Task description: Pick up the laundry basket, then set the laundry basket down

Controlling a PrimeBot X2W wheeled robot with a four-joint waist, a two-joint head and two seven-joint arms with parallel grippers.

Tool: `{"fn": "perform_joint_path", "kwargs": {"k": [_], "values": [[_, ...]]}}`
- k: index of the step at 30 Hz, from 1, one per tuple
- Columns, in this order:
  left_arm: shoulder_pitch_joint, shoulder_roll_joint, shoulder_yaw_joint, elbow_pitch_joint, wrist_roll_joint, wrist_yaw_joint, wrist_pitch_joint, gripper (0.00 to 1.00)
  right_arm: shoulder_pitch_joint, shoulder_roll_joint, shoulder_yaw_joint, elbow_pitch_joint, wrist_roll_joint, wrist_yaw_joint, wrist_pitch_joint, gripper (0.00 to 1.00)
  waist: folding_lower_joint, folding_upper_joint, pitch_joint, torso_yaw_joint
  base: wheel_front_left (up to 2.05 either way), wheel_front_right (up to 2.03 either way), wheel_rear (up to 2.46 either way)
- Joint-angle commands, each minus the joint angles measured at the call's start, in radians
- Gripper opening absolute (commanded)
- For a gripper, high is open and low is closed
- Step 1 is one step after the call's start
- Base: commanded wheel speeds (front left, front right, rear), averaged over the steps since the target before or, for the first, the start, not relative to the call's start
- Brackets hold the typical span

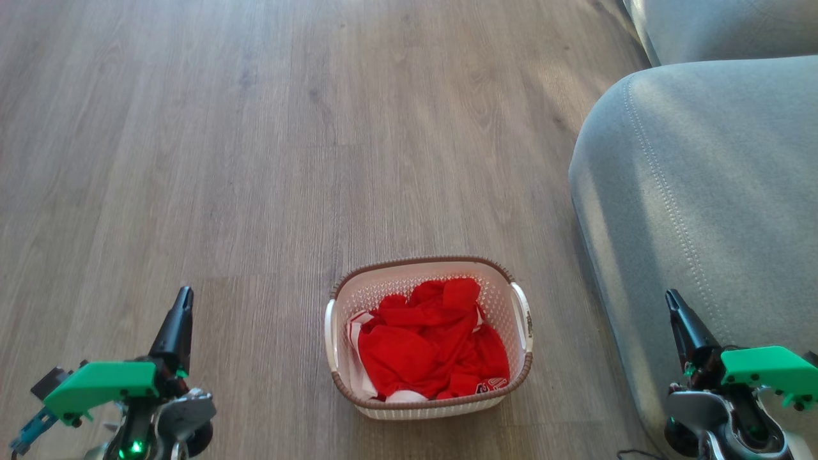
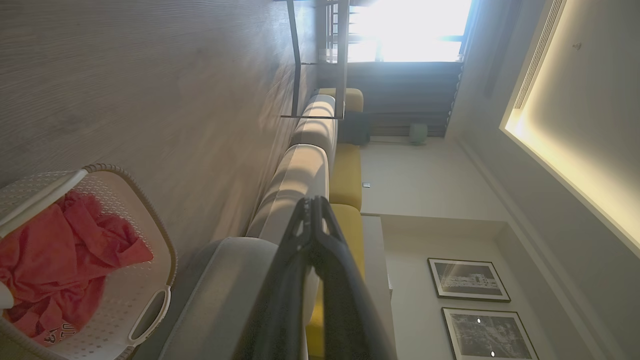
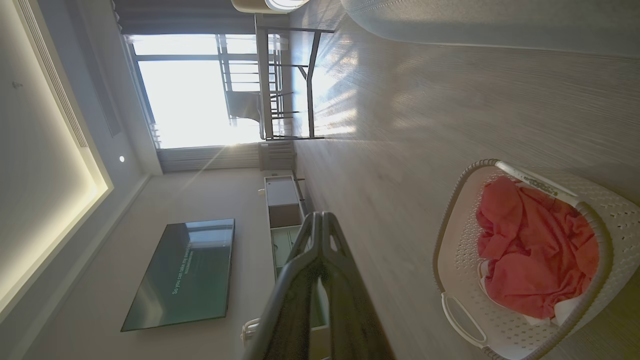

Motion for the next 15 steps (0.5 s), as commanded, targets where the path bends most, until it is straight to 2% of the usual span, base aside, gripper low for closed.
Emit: {"fn": "perform_joint_path", "kwargs": {"k": [1,15], "values": [[-0.055,0.005,0.032,-0.029,0.007,-0.007,0.005,0.0,-0.048,-0.014,0.017,-0.031,-0.001,-0.002,0.006,0.0,0.0,0.0,0.0,0.0,0.0,0.0,0.0],[-0.055,0.003,0.035,-0.029,0.009,-0.007,0.008,0.0,-0.049,-0.013,0.016,-0.031,-0.001,-0.002,0.006,0.0,0.0,0.0,0.0,0.0,0.0,0.0,0.0]]}}
